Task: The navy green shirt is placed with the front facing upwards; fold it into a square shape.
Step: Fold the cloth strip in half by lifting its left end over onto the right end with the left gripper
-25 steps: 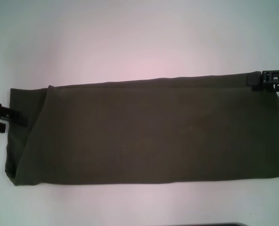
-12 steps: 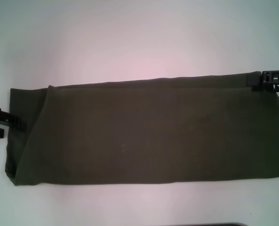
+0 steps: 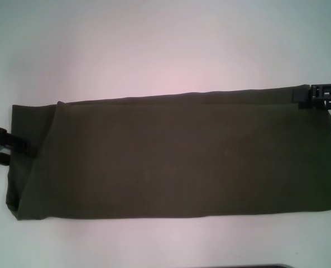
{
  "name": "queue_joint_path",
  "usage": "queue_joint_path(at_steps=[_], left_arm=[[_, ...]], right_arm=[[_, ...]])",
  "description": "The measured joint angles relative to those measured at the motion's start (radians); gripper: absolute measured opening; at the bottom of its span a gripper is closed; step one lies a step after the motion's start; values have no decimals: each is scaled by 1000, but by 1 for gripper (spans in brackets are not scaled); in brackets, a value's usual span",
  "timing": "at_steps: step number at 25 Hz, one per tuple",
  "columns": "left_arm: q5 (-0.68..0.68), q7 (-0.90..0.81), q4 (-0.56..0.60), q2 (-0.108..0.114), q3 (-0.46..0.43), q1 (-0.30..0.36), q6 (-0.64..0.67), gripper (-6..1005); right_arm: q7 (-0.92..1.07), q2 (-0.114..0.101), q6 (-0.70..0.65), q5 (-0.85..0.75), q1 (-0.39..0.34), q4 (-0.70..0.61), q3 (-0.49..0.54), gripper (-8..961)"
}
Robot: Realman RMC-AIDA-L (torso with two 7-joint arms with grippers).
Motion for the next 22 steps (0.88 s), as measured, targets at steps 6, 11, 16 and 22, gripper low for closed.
queue_joint_path(at_steps=[6,11,16,22], left_arm=[[0,0,0,0,1,-2,-3,791],[0,-3,0,0,2,-4,-5,791],[8,-12,0,3,2,-4,-6,790],[11,-12,0,1,2,-6,-13,790]], right_arm=[[0,0,0,0,0,0,0,658],[0,0,0,0,0,0,0,658],[0,0,0,0,0,0,0,658],[0,0,0,0,0,0,-2,659]])
